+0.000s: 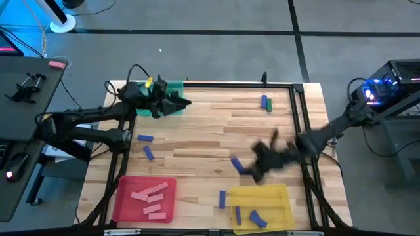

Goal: Sort blocks
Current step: Put the blue block into the yellow bin

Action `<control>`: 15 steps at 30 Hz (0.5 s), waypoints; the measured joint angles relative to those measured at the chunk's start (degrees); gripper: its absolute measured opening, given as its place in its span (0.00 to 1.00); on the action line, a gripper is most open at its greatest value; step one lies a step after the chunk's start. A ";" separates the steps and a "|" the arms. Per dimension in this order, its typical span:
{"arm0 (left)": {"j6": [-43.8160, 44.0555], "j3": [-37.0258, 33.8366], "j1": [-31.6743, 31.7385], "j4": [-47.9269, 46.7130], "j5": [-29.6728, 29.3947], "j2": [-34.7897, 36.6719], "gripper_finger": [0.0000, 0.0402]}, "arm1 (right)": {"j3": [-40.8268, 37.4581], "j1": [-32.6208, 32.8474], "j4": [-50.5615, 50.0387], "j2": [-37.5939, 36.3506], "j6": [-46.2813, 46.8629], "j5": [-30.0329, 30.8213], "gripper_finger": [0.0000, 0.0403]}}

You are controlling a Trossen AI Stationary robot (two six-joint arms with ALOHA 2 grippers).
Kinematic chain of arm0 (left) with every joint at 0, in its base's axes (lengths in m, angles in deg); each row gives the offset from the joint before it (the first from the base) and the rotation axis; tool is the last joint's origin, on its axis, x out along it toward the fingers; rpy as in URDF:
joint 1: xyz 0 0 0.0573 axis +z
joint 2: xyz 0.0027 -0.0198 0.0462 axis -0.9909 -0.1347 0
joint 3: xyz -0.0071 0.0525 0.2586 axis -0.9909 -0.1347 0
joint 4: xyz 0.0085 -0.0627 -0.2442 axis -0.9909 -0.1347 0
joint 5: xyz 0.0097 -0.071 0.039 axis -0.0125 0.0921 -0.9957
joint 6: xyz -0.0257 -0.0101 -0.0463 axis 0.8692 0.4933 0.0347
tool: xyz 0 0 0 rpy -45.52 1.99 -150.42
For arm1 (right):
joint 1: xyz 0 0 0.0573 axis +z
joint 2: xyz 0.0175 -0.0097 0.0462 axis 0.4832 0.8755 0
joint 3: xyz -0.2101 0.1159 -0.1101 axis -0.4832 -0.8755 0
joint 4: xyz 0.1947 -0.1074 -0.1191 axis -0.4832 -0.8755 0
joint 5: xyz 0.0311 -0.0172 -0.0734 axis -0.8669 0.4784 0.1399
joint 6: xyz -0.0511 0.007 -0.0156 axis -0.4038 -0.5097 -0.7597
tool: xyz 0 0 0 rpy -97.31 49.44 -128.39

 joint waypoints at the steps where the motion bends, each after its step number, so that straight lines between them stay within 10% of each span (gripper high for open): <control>1: -0.47 0.00 -1.70 0.08 -1.79 0.00 0.60 | 0.00 4.47 0.03 0.55 3.99 2.23 0.08; 7: -0.54 0.00 -10.16 0.38 -12.27 0.00 0.60 | -0.20 25.20 0.30 7.56 28.47 7.60 0.08; 15: -1.68 0.00 -17.35 -1.61 -17.56 0.00 0.60 | 0.07 29.31 6.99 18.84 38.34 3.78 0.08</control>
